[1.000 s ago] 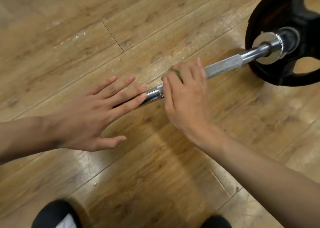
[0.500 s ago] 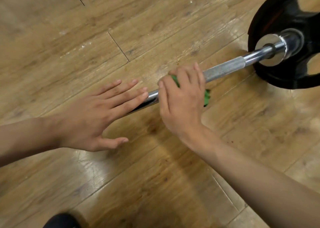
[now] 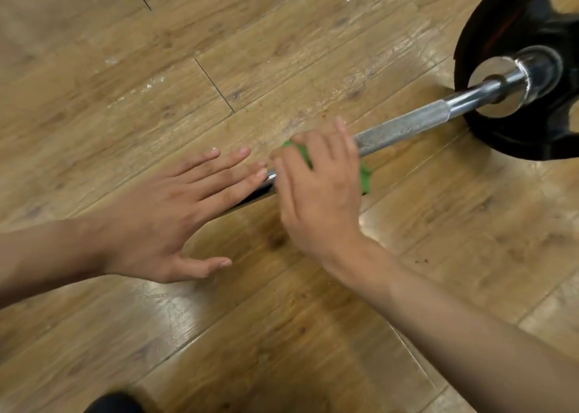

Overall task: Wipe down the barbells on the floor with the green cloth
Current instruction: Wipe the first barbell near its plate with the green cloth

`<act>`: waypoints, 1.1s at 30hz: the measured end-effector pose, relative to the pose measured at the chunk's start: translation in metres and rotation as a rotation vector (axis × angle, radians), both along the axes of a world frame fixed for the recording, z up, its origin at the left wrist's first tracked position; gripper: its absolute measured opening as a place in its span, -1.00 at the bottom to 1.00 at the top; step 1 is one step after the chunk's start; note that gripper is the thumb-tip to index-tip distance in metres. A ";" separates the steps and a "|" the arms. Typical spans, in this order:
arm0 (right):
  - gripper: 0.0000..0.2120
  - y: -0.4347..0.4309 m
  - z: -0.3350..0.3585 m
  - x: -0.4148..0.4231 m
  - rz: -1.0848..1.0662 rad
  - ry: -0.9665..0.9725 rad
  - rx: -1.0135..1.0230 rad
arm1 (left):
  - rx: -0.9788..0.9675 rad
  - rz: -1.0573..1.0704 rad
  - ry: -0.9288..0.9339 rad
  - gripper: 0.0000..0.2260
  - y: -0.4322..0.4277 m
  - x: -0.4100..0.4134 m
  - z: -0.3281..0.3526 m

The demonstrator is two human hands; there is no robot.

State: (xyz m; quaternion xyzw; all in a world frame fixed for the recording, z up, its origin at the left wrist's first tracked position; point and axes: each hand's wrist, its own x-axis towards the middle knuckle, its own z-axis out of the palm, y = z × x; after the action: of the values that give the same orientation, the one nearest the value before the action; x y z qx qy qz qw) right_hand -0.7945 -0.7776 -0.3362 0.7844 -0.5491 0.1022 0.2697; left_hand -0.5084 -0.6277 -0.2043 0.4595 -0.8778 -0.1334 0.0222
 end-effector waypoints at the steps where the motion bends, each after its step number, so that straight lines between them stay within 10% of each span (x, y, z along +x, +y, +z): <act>1: -0.75 0.028 0.036 0.014 0.228 -0.177 0.214 | 0.007 -0.001 0.005 -0.12 0.001 -0.001 0.000; 4: -0.72 0.034 0.107 0.010 0.579 -0.294 0.106 | 0.046 0.006 0.016 -0.11 0.007 -0.006 0.002; 11: -0.68 0.033 0.114 -0.007 0.071 -0.493 0.299 | 0.048 0.011 0.001 -0.10 0.026 -0.026 0.004; 19: -0.72 0.070 0.111 -0.034 0.492 -0.299 0.257 | -0.040 0.004 -0.060 -0.17 0.058 -0.054 0.001; 26: -0.74 0.053 0.123 -0.106 0.051 -0.496 0.307 | -0.045 -0.022 -0.032 -0.18 0.086 -0.080 0.000; 33: -0.74 0.157 0.110 -0.054 0.530 -0.418 0.396 | -0.071 -0.062 -0.045 -0.15 0.111 -0.104 0.000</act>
State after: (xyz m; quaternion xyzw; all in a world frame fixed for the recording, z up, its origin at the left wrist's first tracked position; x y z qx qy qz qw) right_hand -0.8483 -0.6205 -0.2264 0.8983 -0.3795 0.2179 -0.0402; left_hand -0.6120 -0.5168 -0.2040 0.4338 -0.8961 -0.0926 0.0146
